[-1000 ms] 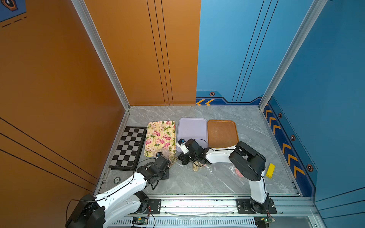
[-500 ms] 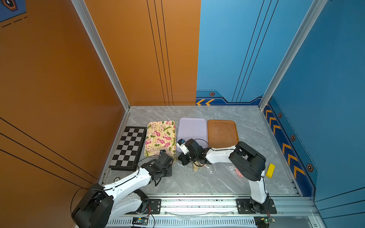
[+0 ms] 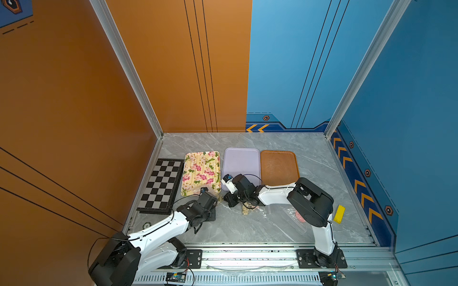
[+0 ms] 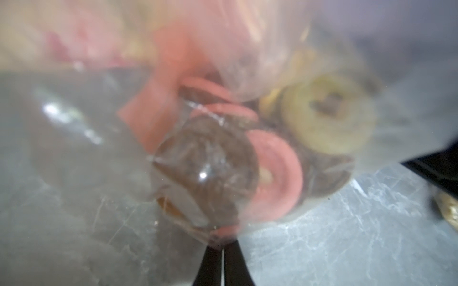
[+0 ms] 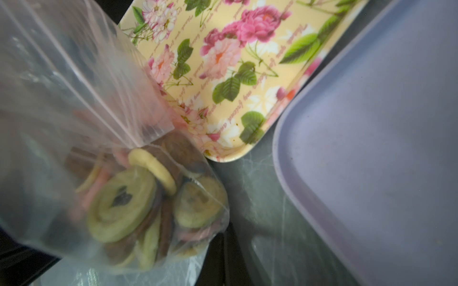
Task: Pour cookies out of the ziploc bag
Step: 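Pour the cookies out of the ziploc bag onto the tray.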
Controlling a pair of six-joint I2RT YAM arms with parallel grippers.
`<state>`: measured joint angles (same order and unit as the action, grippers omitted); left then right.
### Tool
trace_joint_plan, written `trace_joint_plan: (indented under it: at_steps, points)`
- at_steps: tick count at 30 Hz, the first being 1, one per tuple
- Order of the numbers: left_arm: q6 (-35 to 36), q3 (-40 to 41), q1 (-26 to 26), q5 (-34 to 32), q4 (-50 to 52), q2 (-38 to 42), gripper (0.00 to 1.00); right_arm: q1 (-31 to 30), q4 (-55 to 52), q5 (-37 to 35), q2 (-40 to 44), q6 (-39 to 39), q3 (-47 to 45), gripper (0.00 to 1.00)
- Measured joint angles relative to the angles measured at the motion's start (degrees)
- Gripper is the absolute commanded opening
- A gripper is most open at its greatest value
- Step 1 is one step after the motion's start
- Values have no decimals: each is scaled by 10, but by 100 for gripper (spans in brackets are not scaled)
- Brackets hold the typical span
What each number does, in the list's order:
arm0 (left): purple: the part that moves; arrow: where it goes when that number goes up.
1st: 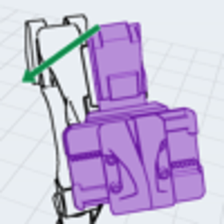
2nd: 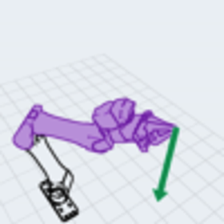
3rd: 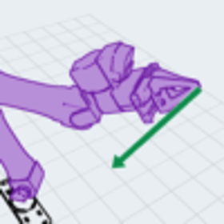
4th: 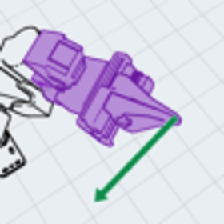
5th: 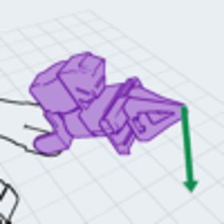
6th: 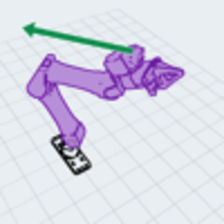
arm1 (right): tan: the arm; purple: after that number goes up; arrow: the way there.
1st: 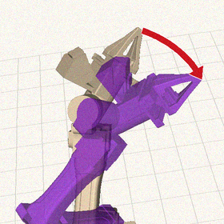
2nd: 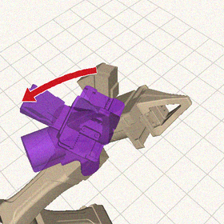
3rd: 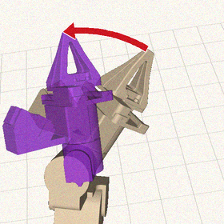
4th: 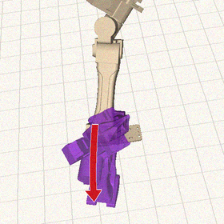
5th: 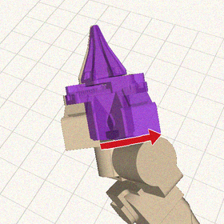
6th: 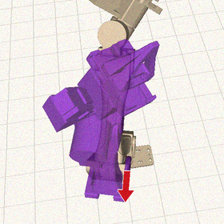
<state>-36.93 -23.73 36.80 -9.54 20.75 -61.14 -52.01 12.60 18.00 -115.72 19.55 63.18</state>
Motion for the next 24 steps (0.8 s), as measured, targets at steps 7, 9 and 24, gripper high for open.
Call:
trace_joint_plan:
  at_steps: [7,9,24]
  points:
    - [-2,1,0,-12,0,11,0,0,0,5,0,0,0,0]
    - [-2,2,0,-19,0,24,0,0,0,9,0,0,0,0]
    - [66,-13,-118,6,0,67,0,0,-40,16,-6,-7,83,0]
